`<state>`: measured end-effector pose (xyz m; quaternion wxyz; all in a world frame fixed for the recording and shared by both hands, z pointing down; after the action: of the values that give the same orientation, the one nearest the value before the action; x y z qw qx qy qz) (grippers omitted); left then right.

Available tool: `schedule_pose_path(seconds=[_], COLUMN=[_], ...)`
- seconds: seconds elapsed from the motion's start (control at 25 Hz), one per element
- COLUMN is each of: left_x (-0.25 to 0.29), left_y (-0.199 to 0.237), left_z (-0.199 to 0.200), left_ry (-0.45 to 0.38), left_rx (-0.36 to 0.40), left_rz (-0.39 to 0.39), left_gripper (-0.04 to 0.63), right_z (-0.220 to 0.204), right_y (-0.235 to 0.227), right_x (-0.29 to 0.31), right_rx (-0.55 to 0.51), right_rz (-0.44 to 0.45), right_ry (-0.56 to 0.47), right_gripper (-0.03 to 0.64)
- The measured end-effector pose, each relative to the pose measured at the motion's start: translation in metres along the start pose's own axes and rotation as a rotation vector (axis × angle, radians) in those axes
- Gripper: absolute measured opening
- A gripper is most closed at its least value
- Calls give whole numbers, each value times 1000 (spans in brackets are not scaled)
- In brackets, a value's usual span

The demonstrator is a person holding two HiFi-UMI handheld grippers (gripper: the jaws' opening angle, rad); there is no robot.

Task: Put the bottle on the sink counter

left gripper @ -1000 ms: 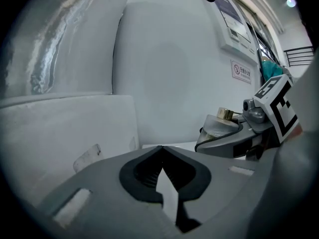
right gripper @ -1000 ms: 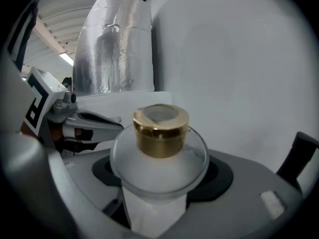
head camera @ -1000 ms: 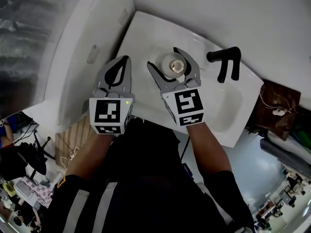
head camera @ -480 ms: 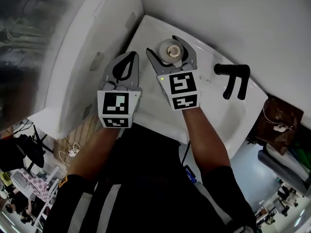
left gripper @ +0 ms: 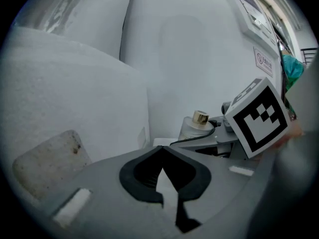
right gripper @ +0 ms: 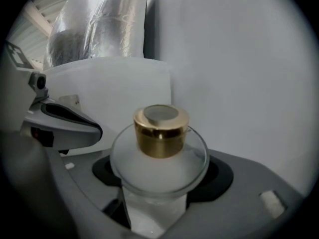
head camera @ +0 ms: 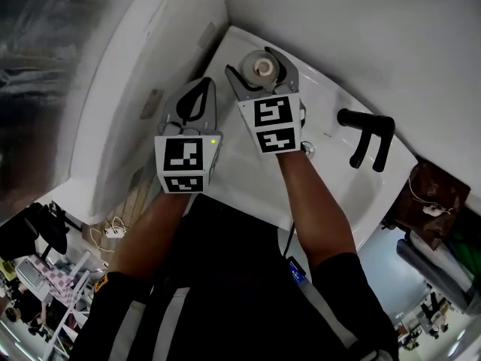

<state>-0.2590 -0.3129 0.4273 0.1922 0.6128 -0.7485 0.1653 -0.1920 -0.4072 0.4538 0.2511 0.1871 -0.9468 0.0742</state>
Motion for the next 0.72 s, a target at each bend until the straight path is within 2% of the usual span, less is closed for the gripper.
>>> schedule_pose_path(seconds=[0.72], left_x=[15], left_y=[9], left_z=[-10], left_ry=[23], left_rx=[-18], left_rz=[-11], left_gripper=[2], right_z=[-28], right_y=[-5], right_x=[34], right_rx=[-15], right_rz=[-23], right_ry=[83], right_gripper=[341])
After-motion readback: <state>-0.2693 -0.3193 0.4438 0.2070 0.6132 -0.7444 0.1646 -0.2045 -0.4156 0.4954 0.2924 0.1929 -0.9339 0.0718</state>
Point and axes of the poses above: the fingertips, and each gripper's own axes: x forward along the fingers, y to its left, z out of its top, the point moved 5 cm from there along -x, backward along the fingers, and after that the axes turned 5 degrees about z, right-handed, at the moved point
